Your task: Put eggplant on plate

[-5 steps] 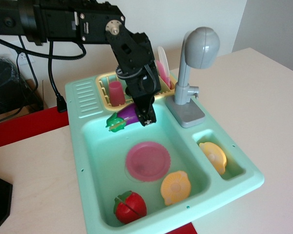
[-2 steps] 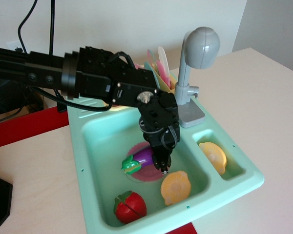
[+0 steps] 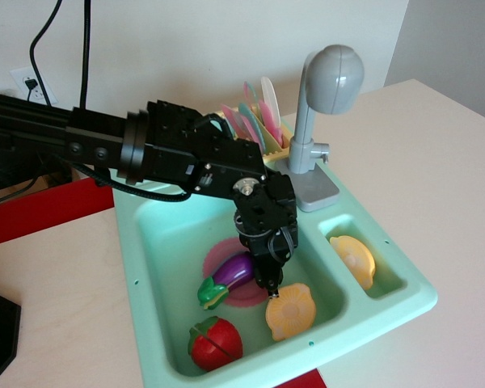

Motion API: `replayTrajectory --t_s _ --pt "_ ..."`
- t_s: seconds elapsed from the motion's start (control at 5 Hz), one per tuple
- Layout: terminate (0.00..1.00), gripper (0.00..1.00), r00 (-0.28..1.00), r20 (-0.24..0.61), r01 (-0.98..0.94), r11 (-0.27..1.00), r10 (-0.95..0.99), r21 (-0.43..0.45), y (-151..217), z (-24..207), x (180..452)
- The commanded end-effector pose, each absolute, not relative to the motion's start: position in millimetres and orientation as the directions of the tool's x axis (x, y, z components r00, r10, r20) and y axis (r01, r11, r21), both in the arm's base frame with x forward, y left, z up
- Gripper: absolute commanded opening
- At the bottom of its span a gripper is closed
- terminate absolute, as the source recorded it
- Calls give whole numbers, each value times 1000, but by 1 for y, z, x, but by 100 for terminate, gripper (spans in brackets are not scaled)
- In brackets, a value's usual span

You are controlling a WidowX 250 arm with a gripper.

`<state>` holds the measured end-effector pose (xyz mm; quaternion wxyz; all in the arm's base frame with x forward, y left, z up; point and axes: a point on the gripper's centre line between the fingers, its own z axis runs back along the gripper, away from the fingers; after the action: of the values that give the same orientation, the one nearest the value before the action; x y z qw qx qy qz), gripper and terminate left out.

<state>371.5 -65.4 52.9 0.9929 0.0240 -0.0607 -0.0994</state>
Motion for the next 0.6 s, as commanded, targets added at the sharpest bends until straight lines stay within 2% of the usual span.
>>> replayTrajectory --t_s 0.0,0.2,0.4 --pt "0 100 974 163 151 987 -159 62 -57 64 375" --pt "0 100 968 195 152 987 -159 49 -54 80 367" --pt "0 100 952 266 147 988 -152 37 -38 114 355"
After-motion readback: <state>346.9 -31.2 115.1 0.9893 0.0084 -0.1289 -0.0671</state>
